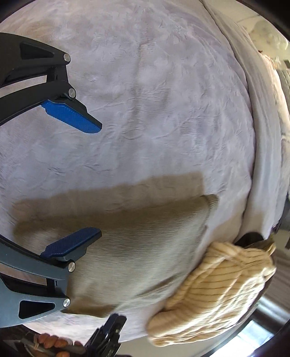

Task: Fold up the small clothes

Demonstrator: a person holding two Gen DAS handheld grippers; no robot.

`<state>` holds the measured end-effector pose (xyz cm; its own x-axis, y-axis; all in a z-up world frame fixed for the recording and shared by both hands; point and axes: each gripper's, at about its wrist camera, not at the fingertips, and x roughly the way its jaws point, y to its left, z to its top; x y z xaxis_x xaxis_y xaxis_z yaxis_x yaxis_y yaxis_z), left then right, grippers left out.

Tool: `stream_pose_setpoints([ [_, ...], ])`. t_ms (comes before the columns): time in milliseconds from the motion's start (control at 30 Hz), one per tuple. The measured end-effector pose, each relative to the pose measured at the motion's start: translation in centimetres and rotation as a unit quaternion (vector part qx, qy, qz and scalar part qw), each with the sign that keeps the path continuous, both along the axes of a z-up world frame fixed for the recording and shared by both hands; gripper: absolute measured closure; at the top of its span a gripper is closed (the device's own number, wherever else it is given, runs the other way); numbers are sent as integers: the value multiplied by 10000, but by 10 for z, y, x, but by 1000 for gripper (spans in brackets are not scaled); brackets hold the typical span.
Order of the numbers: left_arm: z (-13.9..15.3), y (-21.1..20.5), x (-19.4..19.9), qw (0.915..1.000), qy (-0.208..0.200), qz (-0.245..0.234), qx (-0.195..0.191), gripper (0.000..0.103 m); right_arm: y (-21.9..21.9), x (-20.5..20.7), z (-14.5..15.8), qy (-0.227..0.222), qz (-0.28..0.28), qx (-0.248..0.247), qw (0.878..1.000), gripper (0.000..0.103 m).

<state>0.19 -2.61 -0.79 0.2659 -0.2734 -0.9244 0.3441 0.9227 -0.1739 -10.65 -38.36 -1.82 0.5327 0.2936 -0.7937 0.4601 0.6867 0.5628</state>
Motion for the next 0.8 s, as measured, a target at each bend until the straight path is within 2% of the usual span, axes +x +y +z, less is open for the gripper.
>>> stream_pose_setpoints([
  [200,-3,-17,26,9997,-47,203,-144,16,-9,45,-25,93,166,489,9986,61],
  [233,-6,-21,32,9996,-14,228,-162,16,-7,49,-27,110,266,550,9981,68],
  [267,-9,-23,33,9996,14,242,-160,16,-5,53,-27,113,354,546,9978,84],
  [300,-13,-28,36,9996,47,249,-141,16,-4,57,-25,114,456,488,9977,86],
  [433,-18,-43,38,9997,85,183,-122,16,6,57,5,-3,713,-358,9968,95],
  [500,-19,-51,36,9999,38,97,-53,16,6,56,0,187,811,-519,9952,95],
  [567,-23,-58,35,10000,60,25,7,16,4,58,-21,457,813,-424,9947,95],
  [633,-28,-61,35,9999,124,12,-4,16,0,58,-34,461,674,-207,9964,94],
  [800,-28,-59,37,9998,181,-41,34,16,-4,53,-32,447,535,13,9976,92],
])
